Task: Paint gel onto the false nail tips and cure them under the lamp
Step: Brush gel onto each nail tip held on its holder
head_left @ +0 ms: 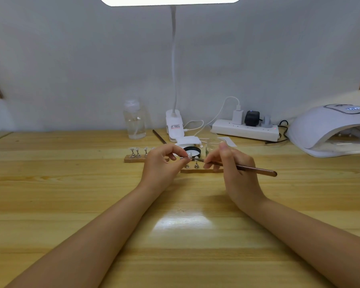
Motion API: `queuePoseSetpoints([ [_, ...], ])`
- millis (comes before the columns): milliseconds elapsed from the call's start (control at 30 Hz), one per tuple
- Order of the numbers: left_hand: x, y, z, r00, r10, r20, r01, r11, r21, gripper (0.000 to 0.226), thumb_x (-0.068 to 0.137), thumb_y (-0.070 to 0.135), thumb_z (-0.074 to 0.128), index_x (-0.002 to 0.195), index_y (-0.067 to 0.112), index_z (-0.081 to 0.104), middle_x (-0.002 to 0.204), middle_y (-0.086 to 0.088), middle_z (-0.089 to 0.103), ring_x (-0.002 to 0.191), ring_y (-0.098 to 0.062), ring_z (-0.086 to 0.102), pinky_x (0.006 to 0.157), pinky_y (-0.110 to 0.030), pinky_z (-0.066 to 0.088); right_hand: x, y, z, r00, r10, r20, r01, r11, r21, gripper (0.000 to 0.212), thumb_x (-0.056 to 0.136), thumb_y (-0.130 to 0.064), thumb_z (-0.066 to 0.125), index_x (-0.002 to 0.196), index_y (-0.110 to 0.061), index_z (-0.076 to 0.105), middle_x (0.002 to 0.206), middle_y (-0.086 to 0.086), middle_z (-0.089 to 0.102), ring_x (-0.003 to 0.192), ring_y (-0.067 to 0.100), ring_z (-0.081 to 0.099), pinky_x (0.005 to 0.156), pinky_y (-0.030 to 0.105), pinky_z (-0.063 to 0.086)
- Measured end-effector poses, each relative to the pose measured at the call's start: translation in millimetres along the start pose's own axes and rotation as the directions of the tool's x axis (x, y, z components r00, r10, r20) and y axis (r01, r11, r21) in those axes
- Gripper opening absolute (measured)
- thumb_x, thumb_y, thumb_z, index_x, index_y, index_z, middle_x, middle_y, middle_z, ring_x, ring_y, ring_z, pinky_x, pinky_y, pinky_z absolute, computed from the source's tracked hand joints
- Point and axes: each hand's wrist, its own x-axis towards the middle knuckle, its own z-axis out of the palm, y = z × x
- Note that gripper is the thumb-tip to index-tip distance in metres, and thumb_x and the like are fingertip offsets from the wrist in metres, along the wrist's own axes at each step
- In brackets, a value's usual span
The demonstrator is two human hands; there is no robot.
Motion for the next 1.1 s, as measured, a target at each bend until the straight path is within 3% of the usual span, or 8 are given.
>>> queuePoseSetpoints([
  [133,-0.3,-1.0,-1.1,1.0,0.017,-0.002,-0.017,1.0,0.004,0.027,0.07,0.01,0.076,0.06,0.029,0.061,0.063,0.018,0.059,0.062,0.004,0.045,0.061,-0.008,0.035,2.1,-0.6,-0.6,1.0,-0.011,0.025,0.013,0.997,-0.079,0.035,0.09,-0.032,0.034,0.069,-0.026,0.062,0.069,-0.008,0.064,0.068,-0.001,0.058,0.064,0.016,0.045],
  [333,-0.5,-0.2,-0.9,1.0,0.0,-0.004,0.0,1.0,0.001,0.027,0.071,0.011,0.076,0.06,0.03,0.061,0.064,0.019,0.06,0.061,0.0,0.044,0.061,-0.007,0.035,-1.8,-0.3,-0.1,0.999,0.035,0.016,-0.036,0.999,0.041,0.042,0.089,-0.034,0.036,0.061,-0.018,0.064,0.055,-0.005,0.062,0.058,0.0,0.06,0.061,0.01,0.044],
  [467,-0.7,0.5,-0.8,1.0,-0.002,-0.005,0.002,1.0,-0.001,0.027,0.07,0.01,0.076,0.06,0.03,0.061,0.064,0.018,0.059,0.062,-0.002,0.043,0.06,-0.008,0.034,2.0,-1.0,-1.6,0.999,-0.027,0.021,0.029,0.996,-0.09,0.036,0.091,-0.029,0.034,0.071,-0.021,0.062,0.069,-0.01,0.063,0.067,-0.003,0.056,0.063,0.011,0.042],
  [600,-0.3,0.7,-0.8,1.0,0.0,-0.012,0.0,1.0,-0.004,0.028,0.07,0.009,0.076,0.06,0.03,0.061,0.062,0.019,0.059,0.061,0.001,0.045,0.059,-0.007,0.035,-0.8,1.2,-0.5,0.996,0.025,0.087,-0.027,0.999,0.019,0.045,0.094,-0.035,0.039,0.064,-0.014,0.065,0.06,-0.003,0.064,0.06,0.0,0.059,0.06,0.01,0.043],
  [733,-1.3,1.9,-1.2,1.0,-0.006,-0.014,0.006,1.0,-0.021,0.026,0.072,0.01,0.075,0.061,0.03,0.061,0.057,0.022,0.058,0.06,0.005,0.045,0.058,-0.005,0.036,0.8,0.6,-1.9,0.997,-0.074,0.002,0.074,0.995,-0.061,0.034,0.092,-0.027,0.04,0.069,-0.02,0.064,0.066,-0.008,0.064,0.065,0.0,0.059,0.062,0.012,0.044],
  [933,-2.6,4.9,-2.9,0.995,0.073,0.064,-0.069,0.996,-0.05,0.011,0.072,0.013,0.075,0.075,0.023,0.07,0.082,0.008,0.064,0.076,-0.006,0.053,0.07,-0.017,0.041,3.3,-2.3,-3.0,0.994,0.073,-0.076,-0.071,0.997,0.021,0.033,0.087,-0.05,0.033,0.082,-0.034,0.061,0.074,-0.011,0.071,0.065,0.006,0.064,0.065,0.014,0.048],
  [1000,-3.1,5.5,-2.7,0.992,0.096,0.08,-0.092,0.994,-0.058,0.011,0.071,0.012,0.075,0.079,0.02,0.072,0.081,0.008,0.063,0.075,-0.004,0.054,0.068,-0.012,0.041,3.8,-2.2,-3.8,0.998,0.013,-0.064,-0.018,0.996,-0.084,0.032,0.093,-0.042,0.038,0.081,-0.027,0.064,0.073,-0.008,0.069,0.067,0.003,0.062,0.069,0.018,0.048],
  [1100,-3.5,5.7,-1.9,0.986,0.142,0.086,-0.138,0.989,-0.05,0.015,0.071,0.012,0.075,0.081,0.022,0.071,0.075,0.011,0.064,0.077,-0.016,0.058,0.071,-0.021,0.043,7.3,-1.0,-3.8,0.999,-0.05,-0.003,0.048,0.971,-0.233,0.008,0.088,-0.024,0.061,0.09,-0.017,0.064,0.081,-0.01,0.064,0.078,0.002,0.059,0.075,0.024,0.046],
])
